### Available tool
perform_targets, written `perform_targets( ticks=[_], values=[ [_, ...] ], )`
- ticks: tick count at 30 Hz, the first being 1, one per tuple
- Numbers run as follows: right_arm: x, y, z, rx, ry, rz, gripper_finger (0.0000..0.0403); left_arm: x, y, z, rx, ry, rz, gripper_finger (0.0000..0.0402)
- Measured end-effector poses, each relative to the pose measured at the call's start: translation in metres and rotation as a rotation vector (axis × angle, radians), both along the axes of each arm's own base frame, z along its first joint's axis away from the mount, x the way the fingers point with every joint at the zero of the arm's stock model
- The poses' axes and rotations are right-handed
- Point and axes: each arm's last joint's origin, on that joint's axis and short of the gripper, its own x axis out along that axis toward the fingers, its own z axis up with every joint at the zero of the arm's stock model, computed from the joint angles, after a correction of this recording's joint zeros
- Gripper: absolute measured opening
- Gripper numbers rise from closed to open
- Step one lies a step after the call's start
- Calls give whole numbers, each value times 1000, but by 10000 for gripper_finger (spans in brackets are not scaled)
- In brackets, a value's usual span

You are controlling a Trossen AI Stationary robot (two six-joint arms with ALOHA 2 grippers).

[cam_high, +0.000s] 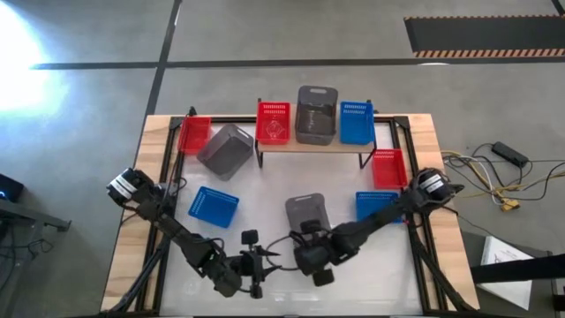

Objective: Stack baskets on shelf by color
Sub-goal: Stack the right black bin into the black bin on the shelf

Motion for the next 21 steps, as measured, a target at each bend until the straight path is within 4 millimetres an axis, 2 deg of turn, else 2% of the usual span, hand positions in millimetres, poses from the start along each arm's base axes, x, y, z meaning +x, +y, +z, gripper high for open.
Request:
perform_targets(
  ticks=[6, 9, 12, 17, 21],
  values=[
    [8, -12, 3, -24, -18, 28, 119, 0, 0, 0, 0, 0, 1, 132],
    [1, -12, 8, -55, 14, 83, 155, 0, 0, -1, -1, 1, -1, 132],
    [-7, -13, 5, -89, 69, 96, 174, 0, -1, -1, -4, 3, -8, 132],
    [-14, -13, -17, -95, 78, 102, 160, -1, -2, -1, -4, 5, -12, 132],
    [-17, -15, -34, -87, 60, 102, 104, -2, -2, -1, -4, 5, -15, 132]
  ],
)
